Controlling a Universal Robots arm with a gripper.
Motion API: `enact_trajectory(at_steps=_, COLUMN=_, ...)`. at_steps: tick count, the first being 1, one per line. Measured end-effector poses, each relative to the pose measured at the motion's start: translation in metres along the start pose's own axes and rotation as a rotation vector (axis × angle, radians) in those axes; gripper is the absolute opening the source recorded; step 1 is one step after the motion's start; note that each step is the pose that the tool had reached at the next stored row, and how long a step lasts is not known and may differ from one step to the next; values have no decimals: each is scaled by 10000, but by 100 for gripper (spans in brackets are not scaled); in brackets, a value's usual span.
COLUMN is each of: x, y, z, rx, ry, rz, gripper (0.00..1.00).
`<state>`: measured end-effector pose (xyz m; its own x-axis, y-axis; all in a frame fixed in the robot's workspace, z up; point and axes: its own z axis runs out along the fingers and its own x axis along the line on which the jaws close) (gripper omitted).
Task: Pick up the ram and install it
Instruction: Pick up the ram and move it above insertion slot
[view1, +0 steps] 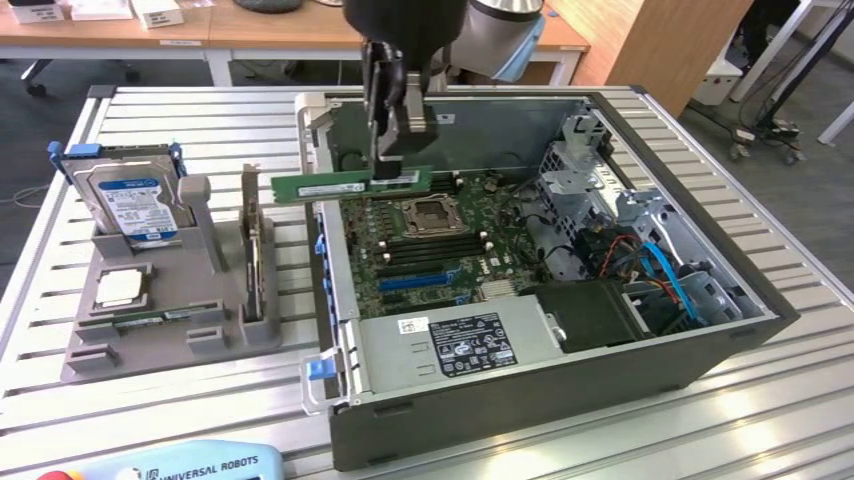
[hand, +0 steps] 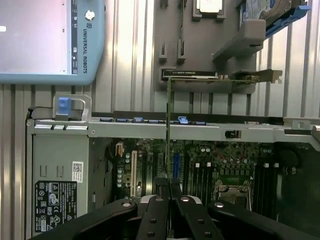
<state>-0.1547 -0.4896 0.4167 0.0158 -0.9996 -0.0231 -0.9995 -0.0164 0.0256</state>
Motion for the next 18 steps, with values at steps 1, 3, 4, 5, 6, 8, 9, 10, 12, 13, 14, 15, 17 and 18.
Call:
enact_trajectory(at_steps=1, x=1, y=-31, z=0, rx=0, ry=0, rz=-1, gripper=11)
enact_trajectory(at_steps=3, x=2, y=-95, z=-2, rx=0, ry=0, rz=-2, gripper=11)
enact_trajectory(at_steps=4, x=2, y=-125, z=-2, rx=0, ry=0, rz=-1, gripper=11)
enact_trajectory(at_steps=5, x=2, y=-158, z=-3, rx=0, ry=1, rz=0, gripper=11)
enact_trajectory(at_steps=6, x=3, y=-188, z=-3, rx=0, ry=0, rz=1, gripper=11)
enact_trajectory(at_steps=8, x=4, y=-252, z=-4, rx=0, ry=0, rz=-1, gripper=11)
enact_trajectory(at_steps=9, x=5, y=-283, z=-5, rx=0, ry=0, rz=-2, gripper=11)
enact_trajectory(at_steps=10, x=5, y=-313, z=-5, rx=1, ry=0, rz=-1, gripper=11)
enact_trajectory(at_steps=12, x=6, y=-376, z=-7, rx=0, ry=0, rz=0, gripper=11)
enact_trajectory(at_steps=13, x=7, y=-407, z=-7, rx=0, ry=-1, rz=-1, gripper=11)
enact_trajectory(at_steps=14, x=7, y=-439, z=-8, rx=1, ry=-1, rz=-1, gripper=11)
enact_trajectory(at_steps=15, x=8, y=-471, z=-9, rx=0, ry=0, rz=-1, gripper=11)
enact_trajectory(at_steps=17, x=9, y=-539, z=-10, rx=0, ry=0, rz=0, gripper=11)
enact_trajectory(at_steps=18, x=9, y=-572, z=-11, rx=0, ry=0, rz=-1, gripper=11)
